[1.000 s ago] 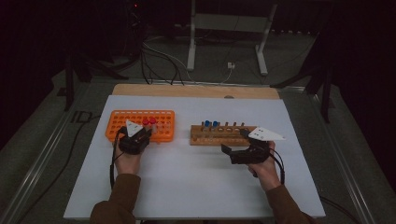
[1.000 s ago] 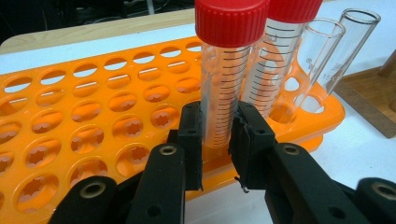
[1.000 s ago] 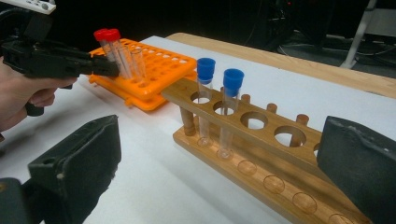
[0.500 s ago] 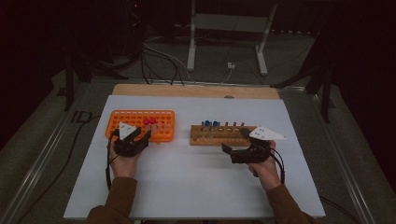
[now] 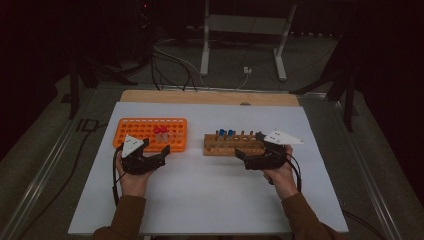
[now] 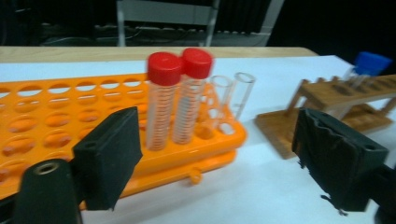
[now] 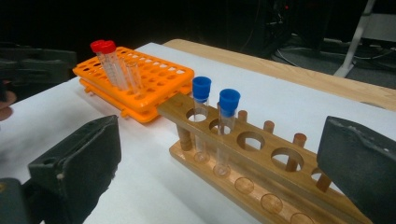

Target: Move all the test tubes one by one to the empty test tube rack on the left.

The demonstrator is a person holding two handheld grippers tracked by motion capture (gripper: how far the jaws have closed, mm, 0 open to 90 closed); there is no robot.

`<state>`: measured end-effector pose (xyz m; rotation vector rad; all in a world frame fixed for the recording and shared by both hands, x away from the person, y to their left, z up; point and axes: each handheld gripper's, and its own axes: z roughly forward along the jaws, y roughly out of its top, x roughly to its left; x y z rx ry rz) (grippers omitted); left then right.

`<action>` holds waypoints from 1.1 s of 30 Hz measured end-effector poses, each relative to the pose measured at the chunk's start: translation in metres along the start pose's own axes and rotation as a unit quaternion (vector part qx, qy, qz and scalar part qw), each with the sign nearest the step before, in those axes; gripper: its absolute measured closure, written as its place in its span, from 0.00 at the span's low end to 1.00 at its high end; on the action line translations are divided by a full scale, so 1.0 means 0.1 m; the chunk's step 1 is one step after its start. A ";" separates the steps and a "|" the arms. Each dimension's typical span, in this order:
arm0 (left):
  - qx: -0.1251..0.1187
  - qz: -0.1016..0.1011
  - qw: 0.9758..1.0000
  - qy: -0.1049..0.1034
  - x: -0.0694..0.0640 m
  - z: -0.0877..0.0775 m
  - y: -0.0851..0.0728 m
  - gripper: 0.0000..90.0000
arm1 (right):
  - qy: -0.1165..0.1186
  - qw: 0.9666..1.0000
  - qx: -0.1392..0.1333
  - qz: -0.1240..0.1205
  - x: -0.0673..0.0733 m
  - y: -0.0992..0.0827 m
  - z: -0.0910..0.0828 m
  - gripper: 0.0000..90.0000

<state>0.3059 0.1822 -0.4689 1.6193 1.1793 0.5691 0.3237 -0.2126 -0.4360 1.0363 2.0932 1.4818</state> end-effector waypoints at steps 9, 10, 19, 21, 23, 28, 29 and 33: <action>-0.003 0.016 1.000 -0.013 -0.11 -0.09 -0.02 0.01 | -0.003 1.000 0.012 -0.011 0.00 0.07 0.16 0.07; -0.006 0.016 1.000 -0.015 -0.12 -0.09 -0.02 0.01 | -0.003 1.000 0.015 -0.012 -0.01 0.08 0.18 0.08; 0.004 0.030 0.999 -0.021 -0.18 -0.05 -0.04 0.01 | -0.017 0.999 0.032 -0.021 -0.06 0.09 0.41 0.35; 0.006 0.032 0.999 -0.021 -0.20 -0.04 -0.04 0.01 | -0.029 0.999 0.028 -0.034 -0.06 0.07 0.44 0.47; 0.007 0.033 0.999 -0.023 -0.21 -0.03 -0.04 0.01 | -0.036 0.998 0.023 -0.043 -0.06 0.06 0.47 0.54; 0.007 0.031 0.999 -0.023 -0.21 -0.03 -0.04 0.01 | -0.037 0.998 0.037 -0.039 -0.10 0.02 0.58 0.64; 0.006 0.030 0.999 -0.022 -0.21 -0.03 -0.04 0.01 | -0.036 0.998 0.039 -0.036 -0.10 0.01 0.60 0.65; 0.008 0.029 0.999 -0.025 -0.22 -0.02 -0.05 0.01 | -0.031 0.998 0.040 -0.027 -0.11 -0.02 0.66 0.70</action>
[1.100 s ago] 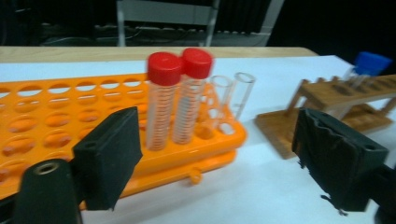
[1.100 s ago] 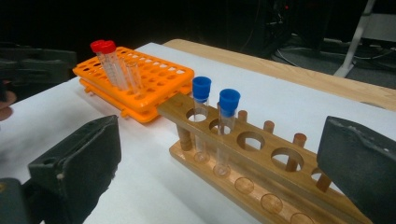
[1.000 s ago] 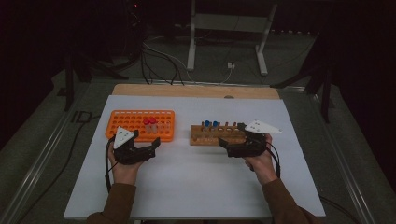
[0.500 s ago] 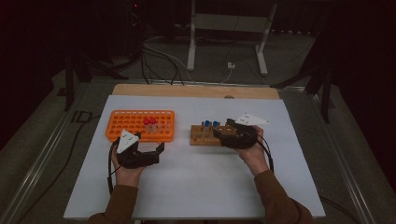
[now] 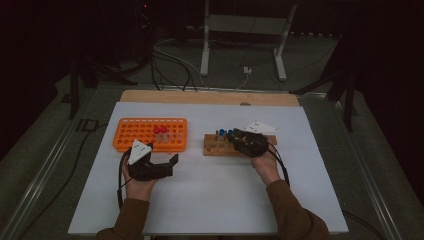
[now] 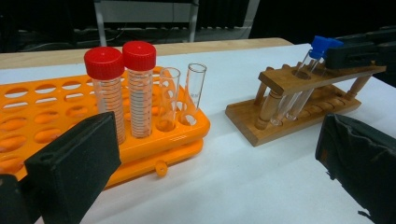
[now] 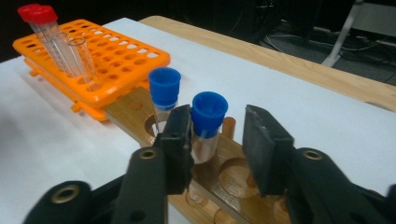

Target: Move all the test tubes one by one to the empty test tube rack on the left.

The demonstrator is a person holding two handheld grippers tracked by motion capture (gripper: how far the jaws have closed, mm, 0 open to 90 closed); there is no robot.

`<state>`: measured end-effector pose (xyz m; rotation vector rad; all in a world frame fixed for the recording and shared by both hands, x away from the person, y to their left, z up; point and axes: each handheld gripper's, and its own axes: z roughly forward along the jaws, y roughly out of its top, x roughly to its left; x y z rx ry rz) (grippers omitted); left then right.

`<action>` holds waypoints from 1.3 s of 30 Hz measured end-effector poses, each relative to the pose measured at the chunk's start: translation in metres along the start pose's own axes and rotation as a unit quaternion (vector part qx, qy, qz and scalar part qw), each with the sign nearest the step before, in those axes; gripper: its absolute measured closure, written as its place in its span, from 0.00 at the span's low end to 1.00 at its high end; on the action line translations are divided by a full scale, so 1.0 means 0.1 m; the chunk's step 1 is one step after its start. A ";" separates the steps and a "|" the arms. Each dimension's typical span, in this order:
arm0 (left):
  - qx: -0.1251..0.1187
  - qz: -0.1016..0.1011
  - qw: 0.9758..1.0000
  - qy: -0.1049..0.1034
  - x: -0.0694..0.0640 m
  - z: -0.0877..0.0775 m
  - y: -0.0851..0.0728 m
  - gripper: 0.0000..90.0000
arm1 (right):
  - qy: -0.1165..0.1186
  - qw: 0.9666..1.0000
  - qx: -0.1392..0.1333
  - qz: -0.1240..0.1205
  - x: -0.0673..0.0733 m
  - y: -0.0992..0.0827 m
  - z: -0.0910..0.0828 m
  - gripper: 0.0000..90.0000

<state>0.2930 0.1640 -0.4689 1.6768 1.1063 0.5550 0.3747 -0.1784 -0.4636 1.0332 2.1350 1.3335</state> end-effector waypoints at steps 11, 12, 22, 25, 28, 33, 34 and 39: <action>0.006 0.002 1.000 -0.003 -0.01 0.03 -0.01 0.01 | 0.008 1.000 0.003 -0.002 0.04 -0.03 0.09 0.83; 0.006 0.002 1.000 -0.002 -0.01 0.03 -0.02 0.01 | 0.008 1.000 0.003 -0.005 0.05 -0.03 0.09 0.83; 0.010 0.004 1.000 -0.004 -0.02 0.04 -0.03 0.01 | 0.003 1.000 -0.005 -0.008 0.06 0.00 0.04 0.85; 0.010 0.005 1.000 -0.005 -0.03 0.05 -0.03 0.01 | 0.004 1.000 -0.010 -0.007 0.06 0.01 0.01 0.85; 0.010 0.005 1.000 -0.006 -0.03 0.05 -0.03 0.01 | 0.004 1.000 -0.016 -0.008 0.06 0.04 -0.03 0.85; 0.010 0.004 1.000 -0.008 -0.04 0.05 -0.02 0.01 | 0.006 1.000 -0.028 -0.009 0.07 0.11 -0.11 0.85; 0.010 0.005 1.000 -0.008 -0.04 0.05 -0.02 0.01 | 0.006 0.999 -0.031 -0.009 0.07 0.13 -0.13 0.85; 0.009 0.008 1.000 -0.010 -0.06 0.05 -0.02 0.01 | 0.008 0.999 -0.042 -0.006 0.06 0.21 -0.21 0.85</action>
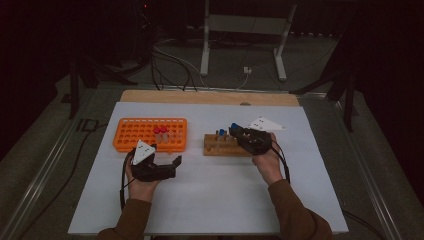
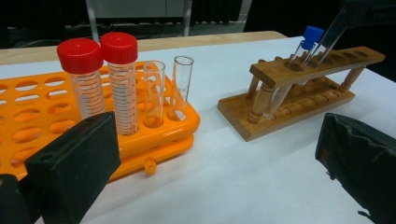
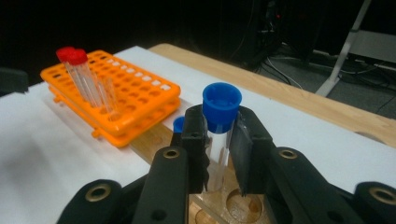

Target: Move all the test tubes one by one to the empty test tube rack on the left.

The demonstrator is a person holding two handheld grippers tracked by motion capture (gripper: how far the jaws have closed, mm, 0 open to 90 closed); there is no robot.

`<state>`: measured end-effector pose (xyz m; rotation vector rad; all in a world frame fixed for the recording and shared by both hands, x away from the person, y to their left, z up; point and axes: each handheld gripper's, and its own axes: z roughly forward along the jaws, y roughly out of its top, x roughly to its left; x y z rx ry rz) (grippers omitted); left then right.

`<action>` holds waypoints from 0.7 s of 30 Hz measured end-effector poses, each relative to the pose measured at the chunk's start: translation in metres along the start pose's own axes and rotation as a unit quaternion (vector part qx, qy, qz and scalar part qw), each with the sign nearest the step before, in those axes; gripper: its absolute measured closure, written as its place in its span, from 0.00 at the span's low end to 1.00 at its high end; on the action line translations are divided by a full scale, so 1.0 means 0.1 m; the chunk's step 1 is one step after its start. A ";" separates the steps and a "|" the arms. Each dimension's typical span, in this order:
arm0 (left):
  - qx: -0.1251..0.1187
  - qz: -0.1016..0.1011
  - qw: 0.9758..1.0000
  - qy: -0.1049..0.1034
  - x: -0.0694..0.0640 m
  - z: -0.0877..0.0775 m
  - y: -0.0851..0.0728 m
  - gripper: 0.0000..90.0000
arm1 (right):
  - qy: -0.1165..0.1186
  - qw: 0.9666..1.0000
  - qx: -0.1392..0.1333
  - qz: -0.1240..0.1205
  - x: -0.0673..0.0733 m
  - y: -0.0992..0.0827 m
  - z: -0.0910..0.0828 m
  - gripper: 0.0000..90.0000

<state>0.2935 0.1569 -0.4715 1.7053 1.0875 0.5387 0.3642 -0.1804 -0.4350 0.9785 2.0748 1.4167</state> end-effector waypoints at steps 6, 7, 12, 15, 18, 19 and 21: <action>-0.001 0.002 1.000 -0.003 -0.01 0.00 0.01 0.01 | 0.001 1.000 -0.019 0.001 0.01 0.09 -0.11 0.85; -0.002 0.002 1.000 -0.003 -0.02 0.00 0.01 0.01 | 0.002 1.000 -0.021 0.002 0.01 0.10 -0.12 0.85; -0.004 0.002 1.000 -0.006 -0.04 0.00 0.03 0.01 | 0.007 1.000 -0.024 0.009 0.02 0.12 -0.18 0.85; -0.007 0.004 1.000 -0.009 -0.07 0.00 0.04 0.01 | 0.011 1.000 -0.025 0.003 0.05 0.13 -0.20 0.85; -0.012 0.005 1.000 -0.012 -0.10 -0.01 0.07 0.01 | 0.015 1.000 -0.025 -0.003 0.09 0.14 -0.23 0.85; -0.013 0.007 1.000 -0.013 -0.11 -0.01 0.07 0.01 | 0.017 1.000 -0.025 -0.004 0.10 0.14 -0.24 0.85; -0.017 0.008 1.000 -0.016 -0.14 -0.01 0.09 0.01 | 0.025 0.999 -0.024 -0.005 0.13 0.14 -0.24 0.85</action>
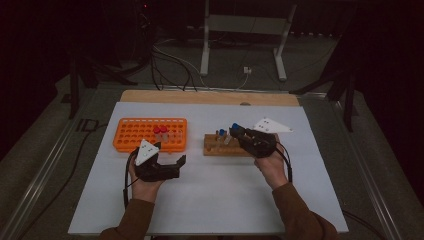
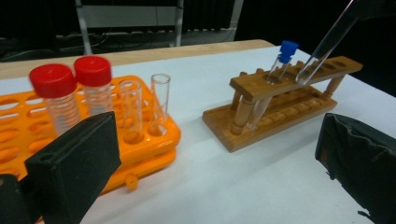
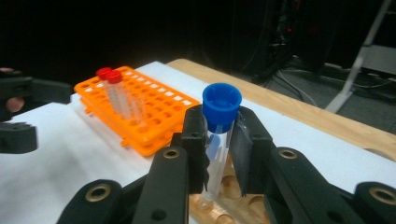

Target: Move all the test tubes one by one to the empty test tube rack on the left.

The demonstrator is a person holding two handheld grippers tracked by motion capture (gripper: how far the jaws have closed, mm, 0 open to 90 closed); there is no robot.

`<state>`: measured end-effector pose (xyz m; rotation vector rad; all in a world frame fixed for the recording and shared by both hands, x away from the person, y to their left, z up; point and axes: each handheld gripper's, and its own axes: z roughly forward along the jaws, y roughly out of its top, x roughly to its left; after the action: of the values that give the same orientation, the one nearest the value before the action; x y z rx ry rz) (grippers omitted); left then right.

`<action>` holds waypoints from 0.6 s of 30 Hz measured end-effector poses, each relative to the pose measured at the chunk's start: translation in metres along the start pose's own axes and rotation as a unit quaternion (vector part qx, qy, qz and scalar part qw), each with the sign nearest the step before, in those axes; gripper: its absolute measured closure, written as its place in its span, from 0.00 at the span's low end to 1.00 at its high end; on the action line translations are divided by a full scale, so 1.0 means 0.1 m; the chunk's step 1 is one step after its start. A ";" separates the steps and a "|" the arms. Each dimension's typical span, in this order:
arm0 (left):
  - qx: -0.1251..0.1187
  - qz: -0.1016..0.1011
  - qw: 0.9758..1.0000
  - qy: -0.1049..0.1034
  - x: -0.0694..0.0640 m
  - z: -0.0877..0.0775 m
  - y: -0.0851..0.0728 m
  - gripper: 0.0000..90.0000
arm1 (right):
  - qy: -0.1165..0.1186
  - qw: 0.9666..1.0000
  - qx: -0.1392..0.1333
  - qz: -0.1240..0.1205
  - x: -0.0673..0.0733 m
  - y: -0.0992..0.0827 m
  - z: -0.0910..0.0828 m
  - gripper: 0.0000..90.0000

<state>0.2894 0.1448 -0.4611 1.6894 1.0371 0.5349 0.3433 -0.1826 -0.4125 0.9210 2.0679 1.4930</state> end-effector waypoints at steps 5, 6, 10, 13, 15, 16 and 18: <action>-0.005 0.005 1.000 -0.018 -0.09 0.02 0.04 0.02 | 0.018 1.000 0.009 -0.002 0.10 -0.02 0.03 0.85; -0.006 0.007 1.000 -0.023 -0.11 0.03 0.05 0.03 | 0.022 1.000 0.011 -0.004 0.12 -0.02 0.05 0.85; -0.009 0.013 0.999 -0.036 -0.16 0.06 0.08 0.06 | 0.042 0.999 0.017 -0.001 0.22 -0.05 0.10 0.85; -0.005 0.019 0.999 -0.045 -0.21 0.09 0.09 0.09 | 0.052 0.998 0.026 -0.007 0.31 -0.08 0.16 0.85; 0.000 0.027 0.998 -0.052 -0.24 0.11 0.09 0.09 | 0.061 0.998 0.029 -0.009 0.37 -0.09 0.19 0.85; 0.001 0.033 0.998 -0.055 -0.26 0.12 0.09 0.10 | 0.065 0.997 0.030 -0.009 0.40 -0.10 0.21 0.85; 0.001 0.038 0.997 -0.063 -0.28 0.13 0.08 0.15 | 0.072 0.997 0.034 -0.011 0.45 -0.11 0.24 0.85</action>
<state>0.2878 0.1133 -0.4548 1.7466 0.8856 0.4701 0.3254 -0.1366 -0.4287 0.8334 2.2357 1.5273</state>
